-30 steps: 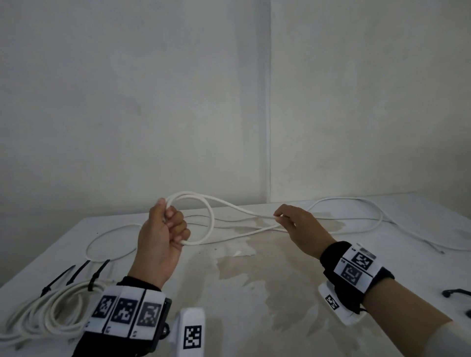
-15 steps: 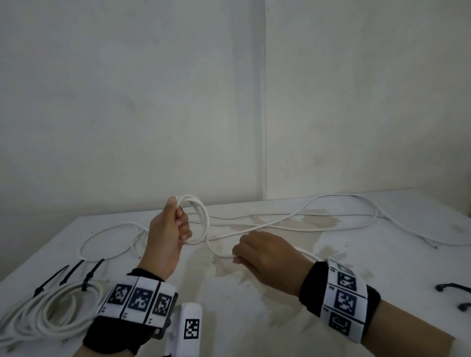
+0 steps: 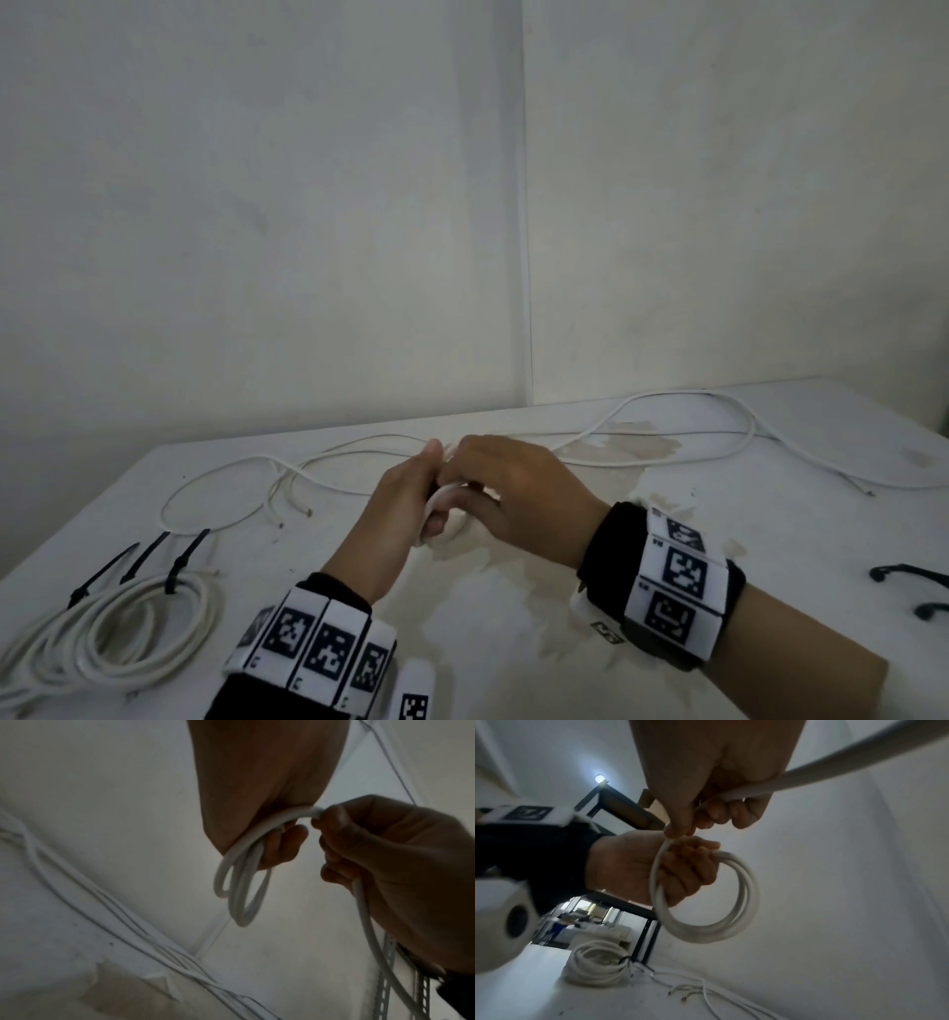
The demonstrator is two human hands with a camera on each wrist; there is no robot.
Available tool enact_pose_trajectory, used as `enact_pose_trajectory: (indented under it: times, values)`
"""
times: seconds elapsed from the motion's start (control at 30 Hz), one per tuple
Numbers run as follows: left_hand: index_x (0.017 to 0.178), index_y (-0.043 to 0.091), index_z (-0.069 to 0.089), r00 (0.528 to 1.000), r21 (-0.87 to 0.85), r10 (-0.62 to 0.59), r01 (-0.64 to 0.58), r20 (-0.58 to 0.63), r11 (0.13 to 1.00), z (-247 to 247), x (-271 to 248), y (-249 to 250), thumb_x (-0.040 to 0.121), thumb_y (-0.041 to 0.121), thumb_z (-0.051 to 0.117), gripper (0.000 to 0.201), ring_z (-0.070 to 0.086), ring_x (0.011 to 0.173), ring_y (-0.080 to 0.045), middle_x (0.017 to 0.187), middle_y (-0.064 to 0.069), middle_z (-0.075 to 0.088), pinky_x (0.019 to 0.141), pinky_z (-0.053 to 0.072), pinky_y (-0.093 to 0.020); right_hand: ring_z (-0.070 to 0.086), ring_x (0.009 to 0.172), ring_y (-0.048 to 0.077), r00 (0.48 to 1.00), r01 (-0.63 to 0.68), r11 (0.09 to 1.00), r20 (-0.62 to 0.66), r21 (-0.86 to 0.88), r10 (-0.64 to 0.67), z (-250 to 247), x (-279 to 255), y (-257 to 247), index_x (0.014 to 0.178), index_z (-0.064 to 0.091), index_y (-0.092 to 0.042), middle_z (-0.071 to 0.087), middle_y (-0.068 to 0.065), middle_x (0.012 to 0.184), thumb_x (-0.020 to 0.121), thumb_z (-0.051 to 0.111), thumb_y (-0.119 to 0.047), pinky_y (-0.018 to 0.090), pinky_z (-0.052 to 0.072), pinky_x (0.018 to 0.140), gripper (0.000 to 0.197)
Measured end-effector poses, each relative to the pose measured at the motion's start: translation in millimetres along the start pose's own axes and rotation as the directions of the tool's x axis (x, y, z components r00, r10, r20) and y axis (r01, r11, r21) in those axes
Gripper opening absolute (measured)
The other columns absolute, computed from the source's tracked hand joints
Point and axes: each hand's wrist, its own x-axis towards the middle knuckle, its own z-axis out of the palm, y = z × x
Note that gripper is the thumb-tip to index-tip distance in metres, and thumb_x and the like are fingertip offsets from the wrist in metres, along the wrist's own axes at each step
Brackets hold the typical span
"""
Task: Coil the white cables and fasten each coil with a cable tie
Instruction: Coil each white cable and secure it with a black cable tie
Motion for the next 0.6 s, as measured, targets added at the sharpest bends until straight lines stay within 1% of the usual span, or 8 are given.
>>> enact_pose_trajectory:
  times: [0.07,0.13,0.23,0.3,0.4,0.5,0.57,0.6]
  values:
    - [0.054,0.017,0.039,1.0,0.014,0.001,-0.001,0.002,1.0,3,-3,6,0.1,0.035,0.029,0.05,0.031,0.042,-0.008,0.043,0.008,0.036,0.05,0.024,-0.024,0.05,0.062,0.013,1.0,-0.024,1.0,-0.008,0.001,0.024,-5,0,4,0.076,0.065,-0.011,0.059,0.001,0.068,0.084,0.052,-0.022,0.029,0.043,0.052,0.019]
    - [0.054,0.018,0.036,1.0,0.006,0.013,-0.013,0.027,1.0,6,-2,10,0.1,0.034,0.028,0.049,0.028,0.042,-0.007,0.044,0.01,0.033,0.046,0.024,-0.019,0.05,0.06,0.014,1.0,-0.012,1.0,0.008,-0.029,0.012,-9,1,5,0.076,0.066,-0.012,0.057,0.001,0.066,0.085,0.051,-0.023,0.03,0.044,0.049,0.021]
    - [0.049,0.02,0.036,0.998,-0.05,-0.038,0.041,0.055,0.998,8,0,15,0.099,0.033,0.032,0.052,0.025,0.041,-0.007,0.046,0.008,0.031,0.043,0.023,-0.018,0.045,0.063,0.011,0.999,0.004,0.998,0.034,-0.059,-0.002,-16,6,5,0.078,0.066,-0.013,0.057,-0.002,0.065,0.083,0.052,-0.023,0.019,0.037,0.051,0.018]
    - [0.052,0.018,0.039,0.991,-0.142,-0.094,0.107,0.094,0.984,9,-2,17,0.099,0.033,0.035,0.049,0.022,0.038,-0.007,0.047,0.005,0.029,0.04,0.02,-0.017,0.047,0.067,0.006,0.994,-0.095,0.995,0.053,-0.011,0.096,-21,8,7,0.084,0.066,-0.014,0.06,-0.008,0.07,0.082,0.057,-0.027,0.012,0.033,0.054,0.016]
    - [0.057,0.014,0.04,0.974,-0.258,-0.158,0.196,0.16,0.946,10,-3,17,0.098,0.033,0.035,0.046,0.021,0.033,-0.005,0.045,0.005,0.029,0.038,0.017,-0.017,0.047,0.064,-0.006,0.962,-0.271,0.951,0.087,0.151,0.26,-26,10,15,0.09,0.066,-0.01,0.048,-0.019,0.071,0.08,0.06,-0.034,0.008,0.034,0.06,0.027]
    - [0.052,0.014,0.042,0.952,-0.394,-0.198,0.279,0.235,0.876,6,-4,17,0.097,0.035,0.034,0.049,0.02,0.029,-0.003,0.041,0.006,0.028,0.035,0.016,-0.016,0.051,0.072,0.002,0.934,-0.342,0.917,0.183,0.205,0.308,-25,9,20,0.09,0.068,-0.01,0.051,-0.005,0.079,0.086,0.055,-0.037,0.014,0.04,0.07,0.03]
    - [0.051,0.014,0.043,0.941,-0.481,-0.201,0.313,0.272,0.819,5,-5,18,0.097,0.035,0.031,0.052,0.02,0.026,-0.002,0.039,0.006,0.026,0.032,0.016,-0.014,0.053,0.077,0.014,0.869,-0.48,0.834,0.276,0.272,0.41,-26,8,21,0.085,0.066,-0.011,0.053,0.0,0.081,0.093,0.051,-0.03,0.028,0.042,0.076,0.025]
    - [0.049,0.014,0.044,0.939,-0.515,-0.199,0.322,0.279,0.794,6,-6,18,0.097,0.037,0.031,0.054,0.019,0.026,-0.002,0.039,0.006,0.025,0.031,0.016,-0.014,0.05,0.072,0.014,0.84,-0.532,0.789,0.304,0.307,0.448,-26,7,20,0.077,0.062,-0.013,0.051,0.0,0.075,0.094,0.048,-0.03,0.03,0.041,0.072,0.028]
